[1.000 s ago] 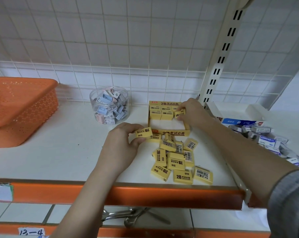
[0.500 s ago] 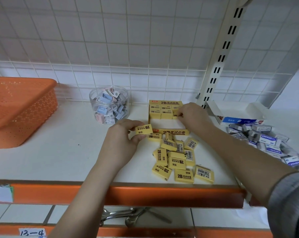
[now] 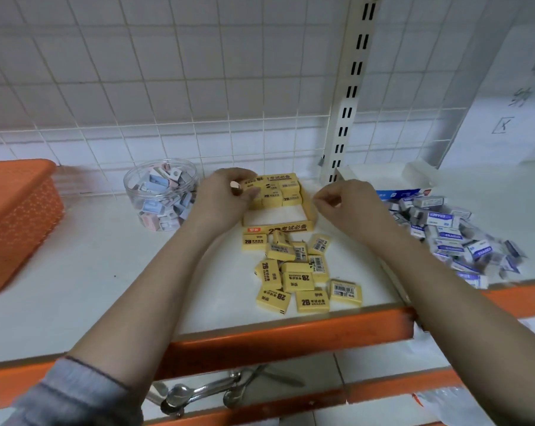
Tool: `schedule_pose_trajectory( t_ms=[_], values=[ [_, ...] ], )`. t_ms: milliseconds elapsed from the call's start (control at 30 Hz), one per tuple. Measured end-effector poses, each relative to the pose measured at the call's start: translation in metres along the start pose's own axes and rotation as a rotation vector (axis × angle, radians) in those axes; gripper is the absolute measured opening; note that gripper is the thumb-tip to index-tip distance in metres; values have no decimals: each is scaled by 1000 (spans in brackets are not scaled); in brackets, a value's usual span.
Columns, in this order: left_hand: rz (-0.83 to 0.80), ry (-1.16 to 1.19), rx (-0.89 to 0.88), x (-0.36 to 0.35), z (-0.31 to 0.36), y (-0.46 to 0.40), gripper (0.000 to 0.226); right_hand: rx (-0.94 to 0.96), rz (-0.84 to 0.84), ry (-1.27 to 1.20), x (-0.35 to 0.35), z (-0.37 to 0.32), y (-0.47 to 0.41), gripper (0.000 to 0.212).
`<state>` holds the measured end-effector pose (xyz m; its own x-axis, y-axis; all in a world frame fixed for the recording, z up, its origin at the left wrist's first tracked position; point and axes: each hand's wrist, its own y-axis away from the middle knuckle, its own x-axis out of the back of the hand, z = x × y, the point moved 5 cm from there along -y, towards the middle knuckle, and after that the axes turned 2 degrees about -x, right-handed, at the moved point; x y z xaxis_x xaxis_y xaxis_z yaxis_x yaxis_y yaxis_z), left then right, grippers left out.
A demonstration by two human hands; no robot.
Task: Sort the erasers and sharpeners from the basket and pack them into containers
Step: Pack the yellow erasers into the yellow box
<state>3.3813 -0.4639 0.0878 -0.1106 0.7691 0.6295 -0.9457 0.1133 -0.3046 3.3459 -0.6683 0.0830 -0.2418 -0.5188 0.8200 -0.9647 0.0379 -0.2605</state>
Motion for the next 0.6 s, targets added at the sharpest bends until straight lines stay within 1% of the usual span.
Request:
schedule_pose_trajectory(
  t_ms=[67,133,167,267,333,367,467,533,600],
  values=[
    [-78,282,89,-9,0,-10,17,-38,43,-102,9,5,22,15],
    [-167,605,181,-19,2,-18,19,-61,69,-142,13,11,43,13],
    [-190,682,203,-24,2,-23,24,-66,73,-149,12,14,52,13],
    [-233,734,199,-33,5,-36,40,-55,31,-178,6,22,73,11],
    [-280,727,189,-40,8,-41,44,-60,-3,-186,1,25,82,11],
    [-289,668,176,-43,9,-45,43,-65,-15,-188,-2,26,85,12],
    [-269,378,105,-49,10,-60,37,-81,-41,-203,-9,24,95,12],
    [-277,301,85,-51,12,-70,30,-95,-44,-203,-11,24,100,11],
    [-319,213,26,-54,15,-80,26,-101,-39,-207,-12,24,105,11]
  ],
)
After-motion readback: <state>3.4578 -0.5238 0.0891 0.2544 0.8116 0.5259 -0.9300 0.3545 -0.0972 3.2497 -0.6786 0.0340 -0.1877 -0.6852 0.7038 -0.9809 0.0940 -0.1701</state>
